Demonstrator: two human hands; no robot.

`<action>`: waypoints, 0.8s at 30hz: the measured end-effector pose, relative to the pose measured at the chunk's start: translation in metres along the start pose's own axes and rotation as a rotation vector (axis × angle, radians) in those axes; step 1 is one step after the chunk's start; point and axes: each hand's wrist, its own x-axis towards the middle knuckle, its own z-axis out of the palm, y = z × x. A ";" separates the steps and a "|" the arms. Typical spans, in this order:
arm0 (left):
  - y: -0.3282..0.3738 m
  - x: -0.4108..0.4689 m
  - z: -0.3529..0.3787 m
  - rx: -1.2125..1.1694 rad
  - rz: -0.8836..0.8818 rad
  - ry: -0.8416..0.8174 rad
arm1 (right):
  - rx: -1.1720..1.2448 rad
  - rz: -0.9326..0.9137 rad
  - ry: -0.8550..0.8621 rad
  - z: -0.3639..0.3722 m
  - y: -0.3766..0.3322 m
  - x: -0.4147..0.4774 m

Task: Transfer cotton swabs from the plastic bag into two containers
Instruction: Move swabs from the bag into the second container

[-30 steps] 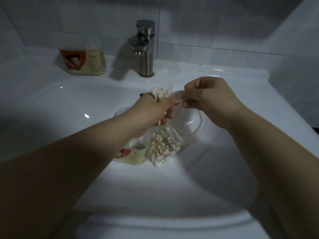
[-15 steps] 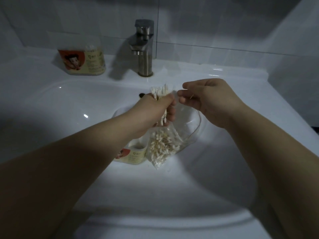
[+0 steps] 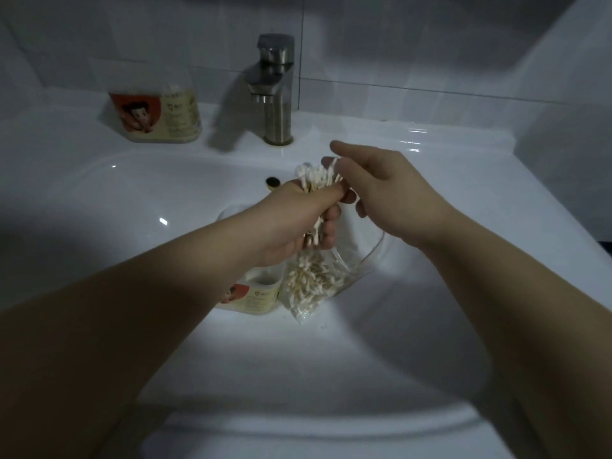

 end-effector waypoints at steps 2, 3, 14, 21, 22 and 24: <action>0.001 0.000 -0.001 -0.017 -0.008 0.007 | -0.045 -0.040 -0.008 0.001 -0.001 -0.001; 0.001 0.000 -0.001 -0.028 -0.009 0.009 | -0.048 -0.037 -0.032 0.000 -0.002 -0.002; 0.007 -0.002 -0.003 -0.259 -0.096 -0.053 | -0.203 -0.106 -0.298 0.009 0.003 -0.006; 0.007 -0.002 -0.006 -0.199 -0.126 -0.017 | -0.361 -0.254 -0.210 0.009 0.002 -0.001; 0.006 -0.002 -0.006 -0.195 -0.128 -0.019 | -0.343 -0.240 -0.238 0.009 0.003 -0.001; 0.005 -0.002 -0.005 -0.203 -0.130 -0.019 | -0.393 -0.242 -0.276 0.010 0.004 0.001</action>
